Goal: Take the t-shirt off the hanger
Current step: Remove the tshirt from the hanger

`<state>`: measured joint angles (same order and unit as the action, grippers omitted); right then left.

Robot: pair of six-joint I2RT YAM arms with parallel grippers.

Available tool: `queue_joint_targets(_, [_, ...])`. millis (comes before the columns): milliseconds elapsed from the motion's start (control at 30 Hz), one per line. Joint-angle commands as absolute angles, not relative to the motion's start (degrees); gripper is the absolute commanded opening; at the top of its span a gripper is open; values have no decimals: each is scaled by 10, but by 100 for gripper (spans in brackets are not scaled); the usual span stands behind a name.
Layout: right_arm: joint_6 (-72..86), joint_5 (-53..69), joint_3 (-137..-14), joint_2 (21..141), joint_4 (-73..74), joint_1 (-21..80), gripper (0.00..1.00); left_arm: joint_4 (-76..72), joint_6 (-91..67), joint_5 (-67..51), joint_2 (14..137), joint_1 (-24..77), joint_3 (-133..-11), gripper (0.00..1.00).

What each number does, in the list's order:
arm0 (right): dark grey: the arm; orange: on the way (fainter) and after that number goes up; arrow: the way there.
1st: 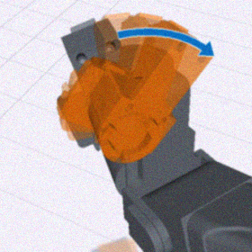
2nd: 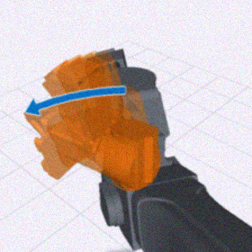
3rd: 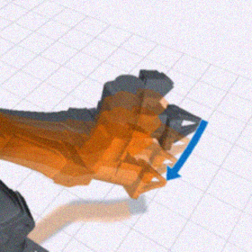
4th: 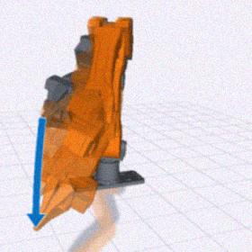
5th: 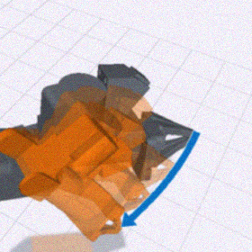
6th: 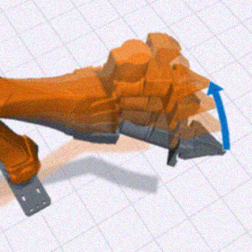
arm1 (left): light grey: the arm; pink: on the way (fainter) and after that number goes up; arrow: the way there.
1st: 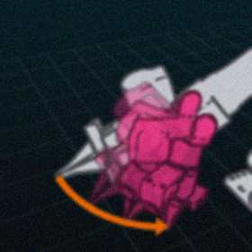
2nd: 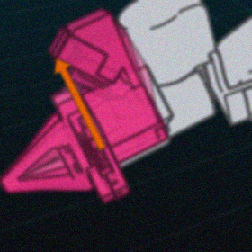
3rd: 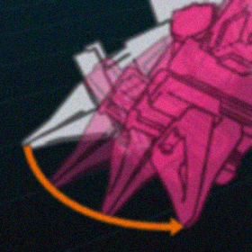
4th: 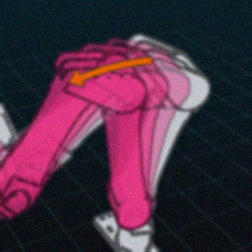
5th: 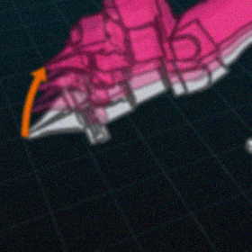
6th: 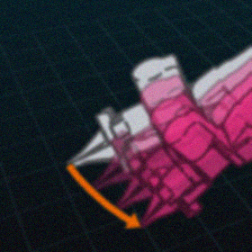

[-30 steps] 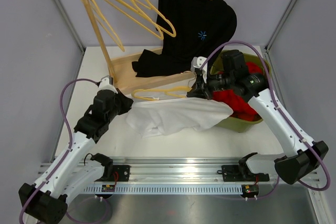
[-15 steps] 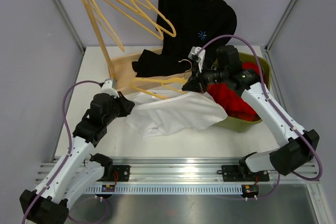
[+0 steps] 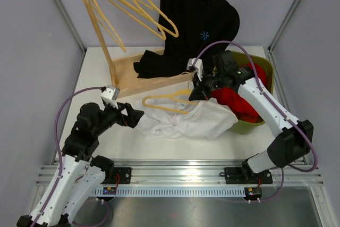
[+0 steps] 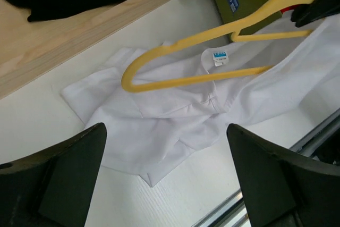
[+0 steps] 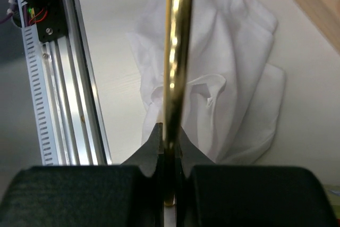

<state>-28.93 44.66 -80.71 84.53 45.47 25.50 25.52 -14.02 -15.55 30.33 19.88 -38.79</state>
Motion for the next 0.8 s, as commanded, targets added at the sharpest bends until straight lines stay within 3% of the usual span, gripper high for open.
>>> queue_joint_targets(0, [-392,498,-849,866,530,252,0,270,-56,-236,276,196,-414,99])
queue_joint_targets(300, [-573,513,-886,904,685,312,0,225,-4,-302,247,196,-379,99])
queue_joint_targets(500, [-595,534,-917,908,720,337,0,168,3,-431,298,197,-356,98])
queue_joint_targets(767, [-630,568,-969,920,781,338,0,72,-69,-529,350,207,-329,89])
